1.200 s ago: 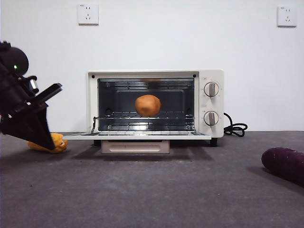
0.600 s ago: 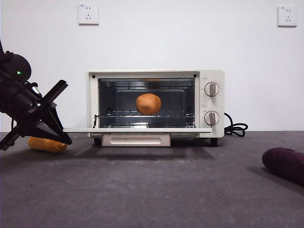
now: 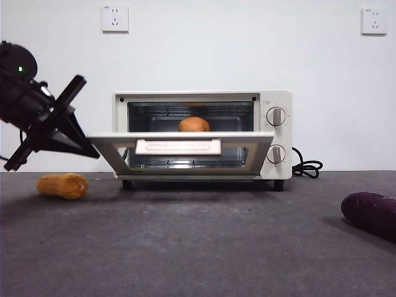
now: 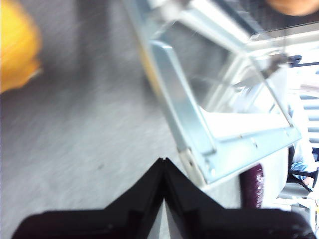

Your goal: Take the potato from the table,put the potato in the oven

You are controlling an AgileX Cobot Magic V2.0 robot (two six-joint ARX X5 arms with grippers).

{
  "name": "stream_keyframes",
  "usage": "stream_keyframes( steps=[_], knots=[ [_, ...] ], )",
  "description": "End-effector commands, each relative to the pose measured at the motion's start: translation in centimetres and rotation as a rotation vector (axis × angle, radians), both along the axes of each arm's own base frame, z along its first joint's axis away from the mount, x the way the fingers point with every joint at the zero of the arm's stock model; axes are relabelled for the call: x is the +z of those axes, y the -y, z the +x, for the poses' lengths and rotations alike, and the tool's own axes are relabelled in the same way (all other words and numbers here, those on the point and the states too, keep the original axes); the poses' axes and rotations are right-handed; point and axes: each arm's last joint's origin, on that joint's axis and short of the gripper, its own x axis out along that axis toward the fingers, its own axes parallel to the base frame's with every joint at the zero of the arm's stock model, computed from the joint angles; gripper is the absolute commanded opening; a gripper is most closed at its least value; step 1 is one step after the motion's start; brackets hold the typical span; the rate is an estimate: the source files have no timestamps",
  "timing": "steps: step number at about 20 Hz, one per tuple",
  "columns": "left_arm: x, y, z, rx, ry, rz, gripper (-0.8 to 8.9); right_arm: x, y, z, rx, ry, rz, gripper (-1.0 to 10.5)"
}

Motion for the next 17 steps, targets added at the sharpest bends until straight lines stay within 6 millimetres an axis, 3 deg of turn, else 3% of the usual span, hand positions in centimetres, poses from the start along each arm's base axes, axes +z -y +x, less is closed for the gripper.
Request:
stream_keyframes(
  steps=[1, 17],
  knots=[
    [0.3, 0.1, 0.3, 0.020, 0.008, -0.045, -0.06, -0.3, 0.1, -0.1, -0.001, -0.025, -0.011, 0.0],
    [2.4, 0.0, 2.2, 0.153, 0.099, -0.212, -0.06, -0.3, 0.1, -0.1, 0.002, -0.026, -0.011, 0.0]
  ],
)
